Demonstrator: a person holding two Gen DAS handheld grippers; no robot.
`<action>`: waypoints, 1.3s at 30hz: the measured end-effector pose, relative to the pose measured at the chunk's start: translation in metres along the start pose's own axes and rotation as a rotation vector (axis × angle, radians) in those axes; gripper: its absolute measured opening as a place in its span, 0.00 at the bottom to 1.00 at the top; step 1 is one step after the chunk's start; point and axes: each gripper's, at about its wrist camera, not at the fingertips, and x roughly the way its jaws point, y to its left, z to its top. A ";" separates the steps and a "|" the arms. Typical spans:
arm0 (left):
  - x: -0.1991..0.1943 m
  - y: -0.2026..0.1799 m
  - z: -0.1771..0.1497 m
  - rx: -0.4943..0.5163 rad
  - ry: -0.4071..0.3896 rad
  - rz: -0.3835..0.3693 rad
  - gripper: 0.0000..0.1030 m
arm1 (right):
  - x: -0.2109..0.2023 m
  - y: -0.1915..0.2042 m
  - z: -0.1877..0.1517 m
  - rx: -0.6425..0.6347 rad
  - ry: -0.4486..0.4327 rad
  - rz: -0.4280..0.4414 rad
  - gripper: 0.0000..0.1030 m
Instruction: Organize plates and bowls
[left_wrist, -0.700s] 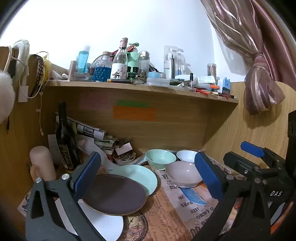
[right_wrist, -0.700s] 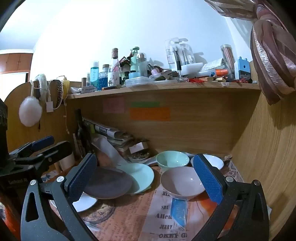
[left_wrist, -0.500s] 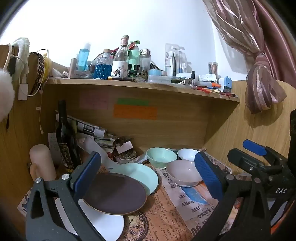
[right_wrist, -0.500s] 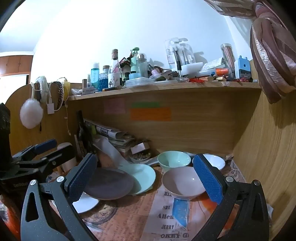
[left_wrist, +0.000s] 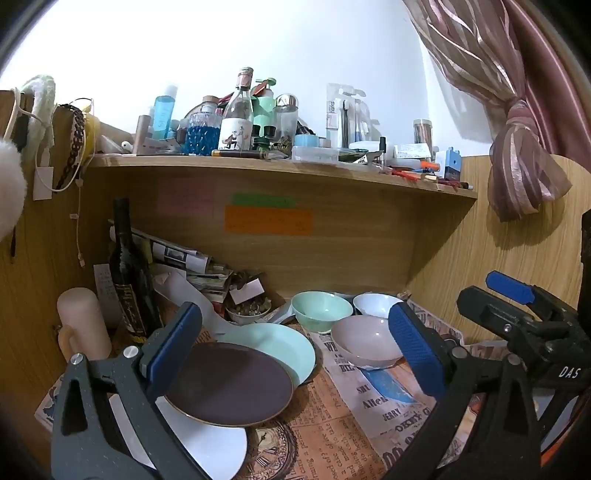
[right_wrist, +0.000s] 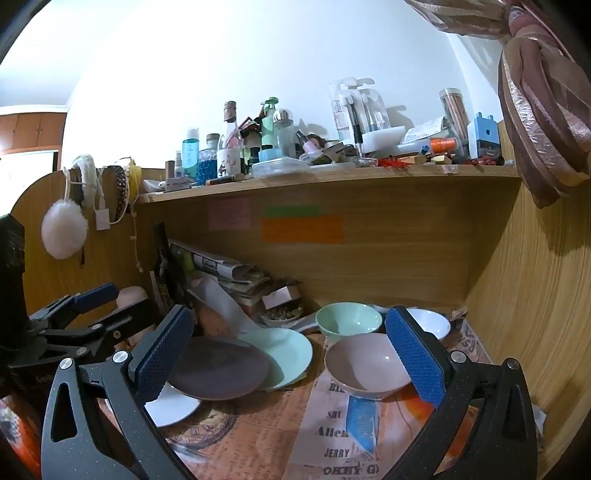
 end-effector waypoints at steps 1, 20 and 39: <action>0.000 -0.001 0.000 0.000 0.002 0.000 1.00 | 0.000 -0.001 0.000 0.000 0.000 0.000 1.00; 0.001 -0.001 0.000 -0.001 0.002 -0.001 1.00 | -0.002 0.001 0.000 0.010 -0.008 0.012 1.00; 0.001 -0.001 0.001 0.001 0.001 0.000 1.00 | -0.001 0.004 0.000 0.011 -0.013 0.023 1.00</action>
